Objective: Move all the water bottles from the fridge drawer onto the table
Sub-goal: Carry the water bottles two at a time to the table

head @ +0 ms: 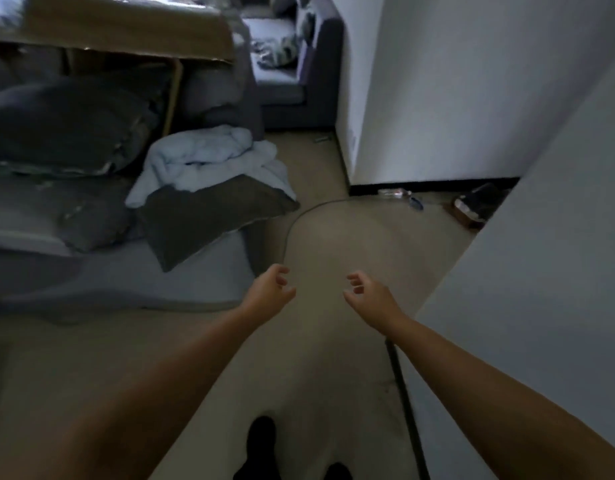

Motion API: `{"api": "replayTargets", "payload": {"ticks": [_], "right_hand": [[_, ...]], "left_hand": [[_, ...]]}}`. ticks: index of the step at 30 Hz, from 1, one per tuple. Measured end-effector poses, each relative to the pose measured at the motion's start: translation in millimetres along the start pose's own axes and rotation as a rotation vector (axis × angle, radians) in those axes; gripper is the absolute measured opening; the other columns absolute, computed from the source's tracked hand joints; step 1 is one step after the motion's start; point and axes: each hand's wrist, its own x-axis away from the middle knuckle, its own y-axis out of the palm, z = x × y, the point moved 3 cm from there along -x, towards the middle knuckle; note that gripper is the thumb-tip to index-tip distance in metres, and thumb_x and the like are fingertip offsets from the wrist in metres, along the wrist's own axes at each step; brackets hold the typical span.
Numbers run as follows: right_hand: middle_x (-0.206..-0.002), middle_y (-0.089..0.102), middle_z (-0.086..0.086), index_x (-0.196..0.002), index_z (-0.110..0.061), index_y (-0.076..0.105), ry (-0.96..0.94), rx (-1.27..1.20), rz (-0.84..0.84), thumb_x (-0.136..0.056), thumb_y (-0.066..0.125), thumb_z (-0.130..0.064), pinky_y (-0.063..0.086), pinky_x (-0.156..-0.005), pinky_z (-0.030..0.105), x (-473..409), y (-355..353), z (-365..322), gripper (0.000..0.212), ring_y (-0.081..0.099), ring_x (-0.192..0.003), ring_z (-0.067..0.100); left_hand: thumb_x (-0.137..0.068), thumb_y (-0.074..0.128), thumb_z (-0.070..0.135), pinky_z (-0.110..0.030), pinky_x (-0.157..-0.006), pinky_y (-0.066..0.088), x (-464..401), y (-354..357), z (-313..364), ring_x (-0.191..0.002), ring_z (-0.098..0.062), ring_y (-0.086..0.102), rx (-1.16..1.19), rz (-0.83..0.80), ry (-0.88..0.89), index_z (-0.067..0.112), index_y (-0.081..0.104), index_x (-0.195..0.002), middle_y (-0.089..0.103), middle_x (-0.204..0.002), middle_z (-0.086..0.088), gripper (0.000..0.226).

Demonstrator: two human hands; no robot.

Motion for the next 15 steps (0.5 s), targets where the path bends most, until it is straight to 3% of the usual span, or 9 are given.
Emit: {"api": "replayTargets", "payload": {"ticks": [3,7,12,15], "right_hand": [[-0.122,0.057,0.013,-0.125,-0.008,0.054,-0.131,0.022,-0.149,-0.090,0.060,-0.019,0.047,-0.092,0.034,-15.4,48.8,-47.0,0.038,0.059,-0.106,0.025],[-0.117,0.061,0.016,-0.122,-0.006,0.057,-0.302,0.067,-0.256,-0.087,0.063,-0.017,0.049,-0.089,0.035,-25.8,112.4,-116.5,0.037,0.060,-0.100,0.028],[-0.122,0.056,0.015,-0.126,-0.005,0.052,-0.482,0.140,-0.425,-0.091,0.059,-0.018,0.046,-0.092,0.034,-17.8,199.1,-218.6,0.038,0.057,-0.107,0.029],[-0.110,0.057,0.022,-0.117,0.001,0.054,-0.510,0.110,-0.498,-0.091,0.058,-0.010,0.049,-0.085,0.035,-11.2,244.9,-268.4,0.028,0.055,-0.092,0.027]], "left_hand": [[-0.087,0.063,0.017,-0.028,-0.081,0.047,28.6,-44.7,-46.2,-0.097,-0.022,0.059,0.044,0.138,-0.100,0.010,0.050,-0.127,0.060,-0.109,-0.009,0.042],[-0.084,0.064,0.012,-0.030,-0.077,0.047,69.0,-105.5,-112.5,-0.087,-0.021,0.057,0.109,0.330,-0.240,0.004,0.054,-0.123,0.062,-0.100,-0.013,0.041],[-0.083,0.064,0.007,-0.029,-0.076,0.044,123.4,-185.3,-205.6,-0.085,-0.022,0.053,0.188,0.522,-0.420,0.001,0.053,-0.121,0.054,-0.095,-0.011,0.040],[-0.084,0.064,0.010,-0.026,-0.073,0.043,147.9,-226.6,-248.7,-0.086,-0.022,0.054,0.200,0.569,-0.460,0.004,0.053,-0.122,0.057,-0.101,-0.014,0.039]]}}
